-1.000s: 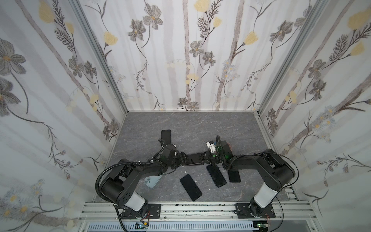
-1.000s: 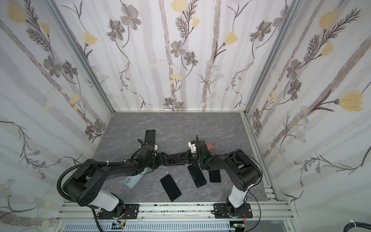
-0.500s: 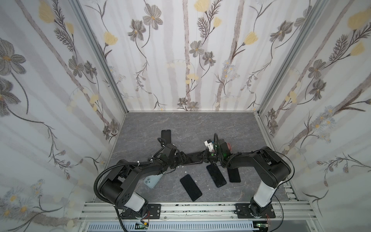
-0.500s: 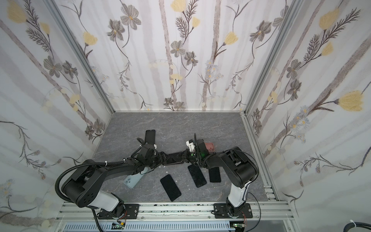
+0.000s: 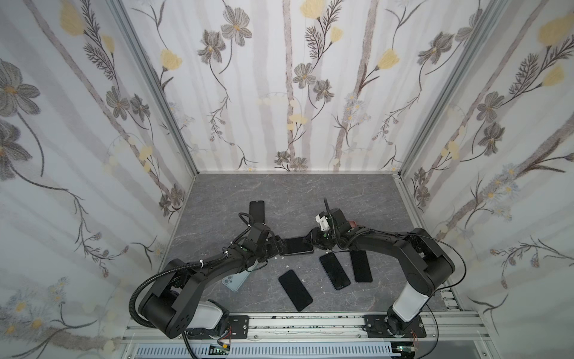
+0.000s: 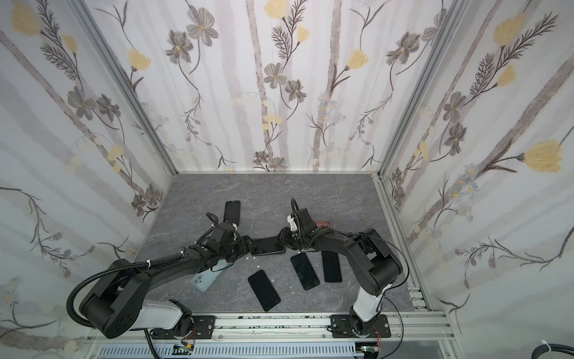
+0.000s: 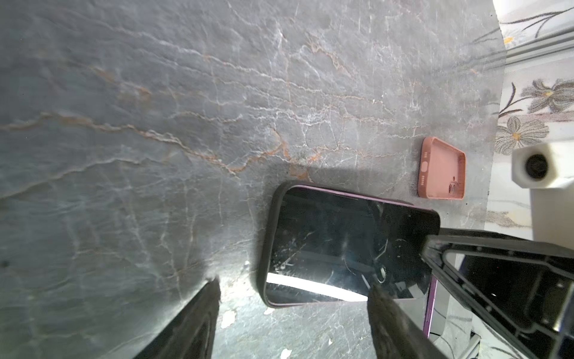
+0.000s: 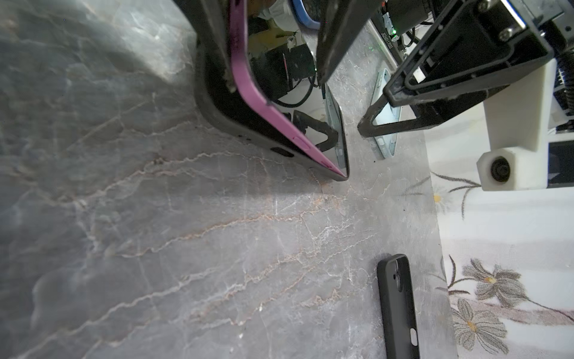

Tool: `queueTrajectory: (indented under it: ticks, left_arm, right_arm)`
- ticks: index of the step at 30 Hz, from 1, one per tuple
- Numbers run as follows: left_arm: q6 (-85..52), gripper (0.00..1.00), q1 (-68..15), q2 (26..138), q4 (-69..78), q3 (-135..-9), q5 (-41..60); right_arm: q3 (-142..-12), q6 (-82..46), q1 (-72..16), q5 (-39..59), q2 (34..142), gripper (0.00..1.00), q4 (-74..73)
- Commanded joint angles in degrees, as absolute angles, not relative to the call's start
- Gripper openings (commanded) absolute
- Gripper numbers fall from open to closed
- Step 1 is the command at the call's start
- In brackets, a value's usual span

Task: Put the phone into the phone case

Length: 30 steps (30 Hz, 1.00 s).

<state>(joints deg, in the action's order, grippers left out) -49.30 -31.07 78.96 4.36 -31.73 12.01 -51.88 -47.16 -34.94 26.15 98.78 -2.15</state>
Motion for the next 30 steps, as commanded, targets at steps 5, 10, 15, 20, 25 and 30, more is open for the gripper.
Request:
queueTrajectory:
  ticks: [5,10,15,20,25,30]
  left_arm:
    - [-44.1,0.74,-29.9,78.5,0.0,-33.5,10.6]
    - [-42.0,0.73,-29.4,79.7,-1.5,-35.2,10.8]
    - [-41.1,0.73,-28.9,77.9,-1.3,-35.3,10.4]
    - [-39.0,0.73,-28.8,73.0,-1.4,-35.4,9.7]
    - [-34.9,0.73,-28.7,68.8,-6.9,-39.8,10.4]
    - [-32.4,0.73,-28.6,66.7,-12.7,-44.7,11.0]
  right_arm:
    - [-56.3,-41.4,-35.3,20.3,94.7,0.48,11.0]
    - [-58.1,-39.3,-35.3,19.5,92.9,0.48,14.4]
    - [-62.5,-37.5,-34.9,19.0,92.7,0.48,17.7]
    - [-68.6,-36.7,-35.0,20.3,92.9,0.47,21.0]
    - [-72.4,-36.8,-35.4,19.6,91.8,0.46,23.7]
    - [-73.4,-37.1,-36.3,17.7,87.8,0.46,24.7]
